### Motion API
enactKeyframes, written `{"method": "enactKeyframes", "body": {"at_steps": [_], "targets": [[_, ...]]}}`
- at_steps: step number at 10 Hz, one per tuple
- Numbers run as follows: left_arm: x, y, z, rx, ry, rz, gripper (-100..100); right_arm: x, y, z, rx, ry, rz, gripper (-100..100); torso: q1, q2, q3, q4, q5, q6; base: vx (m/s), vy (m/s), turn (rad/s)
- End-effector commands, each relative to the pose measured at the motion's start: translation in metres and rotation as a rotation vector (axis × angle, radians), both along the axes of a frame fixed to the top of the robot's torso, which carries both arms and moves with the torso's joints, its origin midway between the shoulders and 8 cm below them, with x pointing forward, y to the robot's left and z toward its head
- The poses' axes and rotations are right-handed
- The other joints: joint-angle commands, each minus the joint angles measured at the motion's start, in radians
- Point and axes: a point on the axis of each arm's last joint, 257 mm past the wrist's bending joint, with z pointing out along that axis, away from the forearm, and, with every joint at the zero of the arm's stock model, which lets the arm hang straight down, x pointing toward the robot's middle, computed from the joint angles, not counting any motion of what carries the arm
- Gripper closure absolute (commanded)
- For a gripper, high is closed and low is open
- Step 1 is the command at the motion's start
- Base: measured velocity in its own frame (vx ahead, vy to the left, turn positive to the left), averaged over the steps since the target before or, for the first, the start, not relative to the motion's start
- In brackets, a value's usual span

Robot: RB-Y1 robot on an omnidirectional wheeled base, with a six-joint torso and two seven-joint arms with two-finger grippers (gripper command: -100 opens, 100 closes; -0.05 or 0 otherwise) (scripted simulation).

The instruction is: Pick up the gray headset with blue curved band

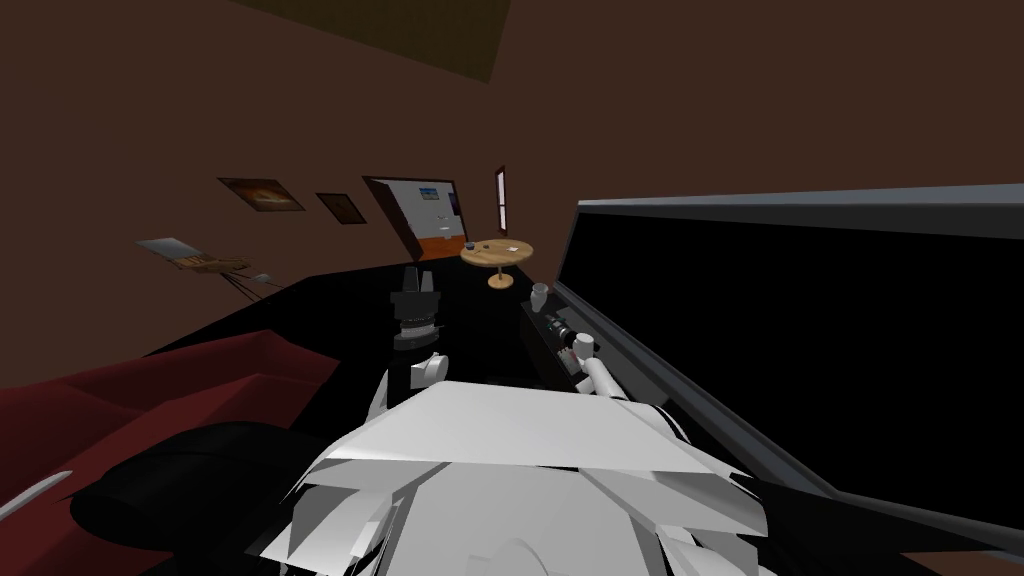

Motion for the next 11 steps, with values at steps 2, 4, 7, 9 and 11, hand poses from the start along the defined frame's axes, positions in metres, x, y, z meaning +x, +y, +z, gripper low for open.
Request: {"method": "enactKeyframes", "body": {"at_steps": [2, 4, 7, 9, 11], "targets": [[0.0, 0.0, 0.0, 0.0, 0.0, 0.0, 0, -0.002, 0.0081, -0.0024, -0.002, -0.008, -0.004, -100, 0.0, 0.0, 0.0, 0.0, 0.0, 0.0, 0.001, 0.001, -0.004], [0.0, 0.0, 0.0, 0.0, 0.0, 0.0, 0, -0.0011, 0.0058, -0.0014, 0.0, -0.005, -0.002, 100, 0.001, 0.0, 0.0, 0.0, 0.0, 0.0, 0.003, 0.004, -0.006], [0.0, 0.0, 0.0, 0.0, 0.0, 0.0, 0, -0.0012, 0.0056, -0.0016, -0.003, -0.005, -0.001, 100, 0.0, 0.0, 0.0, 0.0, 0.0, 0.0, 0.0, 0.0, 0.0], [0.0, 0.0, 0.0, 0.0, 0.0, 0.0, 0, -0.0016, 0.0055, -0.0021, -0.003, -0.004, -0.001, 0, -0.001, 0.001, 0.001, 0.001, 0.0, 0.0, 0.0, 0.0, 0.0], [0.0, 0.0, 0.0, 0.0, 0.0, 0.0, 0, -0.0018, 0.0054, -0.0023, -0.004, -0.003, 0.0, 0, -0.001, 0.001, 0.001, 0.001, -0.001, 0.0, 0.0, 0.0, 0.0]]}}
